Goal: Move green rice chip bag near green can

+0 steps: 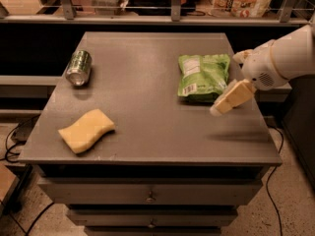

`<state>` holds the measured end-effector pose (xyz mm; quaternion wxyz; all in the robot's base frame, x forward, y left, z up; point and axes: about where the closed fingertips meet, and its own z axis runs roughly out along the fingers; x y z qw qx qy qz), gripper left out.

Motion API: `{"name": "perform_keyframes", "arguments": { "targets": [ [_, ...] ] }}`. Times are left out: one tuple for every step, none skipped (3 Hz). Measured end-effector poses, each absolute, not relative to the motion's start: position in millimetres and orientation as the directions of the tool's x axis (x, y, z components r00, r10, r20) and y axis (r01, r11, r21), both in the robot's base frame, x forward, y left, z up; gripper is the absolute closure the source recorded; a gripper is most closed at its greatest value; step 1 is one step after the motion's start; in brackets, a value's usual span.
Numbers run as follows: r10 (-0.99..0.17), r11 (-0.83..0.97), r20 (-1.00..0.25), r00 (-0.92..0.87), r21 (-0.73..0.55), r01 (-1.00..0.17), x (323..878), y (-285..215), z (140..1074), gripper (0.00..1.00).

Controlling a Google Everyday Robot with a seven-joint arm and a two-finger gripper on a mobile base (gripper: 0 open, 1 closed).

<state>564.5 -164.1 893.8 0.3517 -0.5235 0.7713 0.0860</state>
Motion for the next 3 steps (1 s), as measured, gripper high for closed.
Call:
{"name": "perform_keyframes", "arguments": {
  "targets": [
    [-0.703,0.458,-0.682,-0.200,-0.219,-0.862,590.5,-153.1,870.9,0.00],
    [-0.646,0.491,-0.731,-0.221,-0.177,-0.853,621.0,-145.1,843.3,0.04],
    [-0.621,0.505,-0.749,-0.232,-0.156,-0.849,635.0,-142.2,833.2,0.26]
  ]
}}
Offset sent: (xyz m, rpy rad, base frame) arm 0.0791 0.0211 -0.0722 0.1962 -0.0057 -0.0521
